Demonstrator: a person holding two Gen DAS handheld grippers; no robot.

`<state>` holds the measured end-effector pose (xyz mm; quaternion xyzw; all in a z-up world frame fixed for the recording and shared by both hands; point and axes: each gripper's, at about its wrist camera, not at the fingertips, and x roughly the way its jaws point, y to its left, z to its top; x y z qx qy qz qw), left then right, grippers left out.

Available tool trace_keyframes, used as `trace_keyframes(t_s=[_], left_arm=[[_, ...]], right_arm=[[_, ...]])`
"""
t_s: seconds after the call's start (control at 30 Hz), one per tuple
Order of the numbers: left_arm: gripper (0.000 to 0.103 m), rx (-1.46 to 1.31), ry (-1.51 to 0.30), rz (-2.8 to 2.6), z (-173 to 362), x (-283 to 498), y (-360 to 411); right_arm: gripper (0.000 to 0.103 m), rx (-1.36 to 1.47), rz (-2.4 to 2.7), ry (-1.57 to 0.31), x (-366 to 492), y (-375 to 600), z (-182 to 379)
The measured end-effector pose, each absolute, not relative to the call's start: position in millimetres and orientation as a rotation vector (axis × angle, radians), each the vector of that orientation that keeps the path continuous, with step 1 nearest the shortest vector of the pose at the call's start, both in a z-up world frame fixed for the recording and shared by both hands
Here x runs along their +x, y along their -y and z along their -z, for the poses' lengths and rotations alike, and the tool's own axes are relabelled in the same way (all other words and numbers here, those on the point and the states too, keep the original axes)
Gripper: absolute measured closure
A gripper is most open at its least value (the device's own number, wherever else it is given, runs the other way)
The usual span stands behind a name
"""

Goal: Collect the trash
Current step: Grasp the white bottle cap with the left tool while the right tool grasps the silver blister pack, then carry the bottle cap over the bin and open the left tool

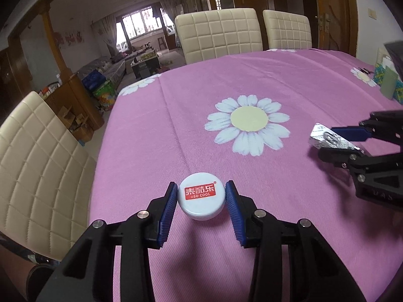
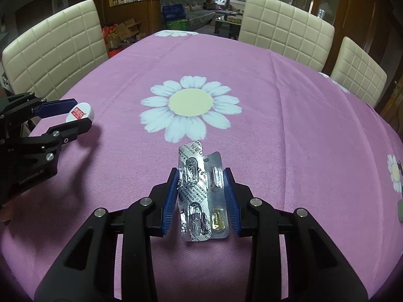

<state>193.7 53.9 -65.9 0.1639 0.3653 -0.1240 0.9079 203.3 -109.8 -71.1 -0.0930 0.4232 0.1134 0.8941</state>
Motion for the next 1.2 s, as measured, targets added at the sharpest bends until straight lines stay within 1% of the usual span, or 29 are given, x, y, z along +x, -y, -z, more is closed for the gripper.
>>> trace_keyframes(t_s=[0.27,0.57,0.93,1.2], left_arm=[[0.064,0.380,-0.730,0.234,65,153,-79],[0.064,0.362,-0.732,0.164,66,135,-115],[0.064,0.299,-0.729,0.015,66,112,-161],[0.064,0.241,-0.723,-0.164,59,85,-211]], right_arm=[[0.066,-0.269,-0.302,-0.852,185,78,65],[0.066,-0.328,-0.370,-0.842,172,40,63],[0.066,-0.414,-0.495,-0.806,146,-27,58],[0.066,-0.473,-0.598,-0.763,129,-81,48]])
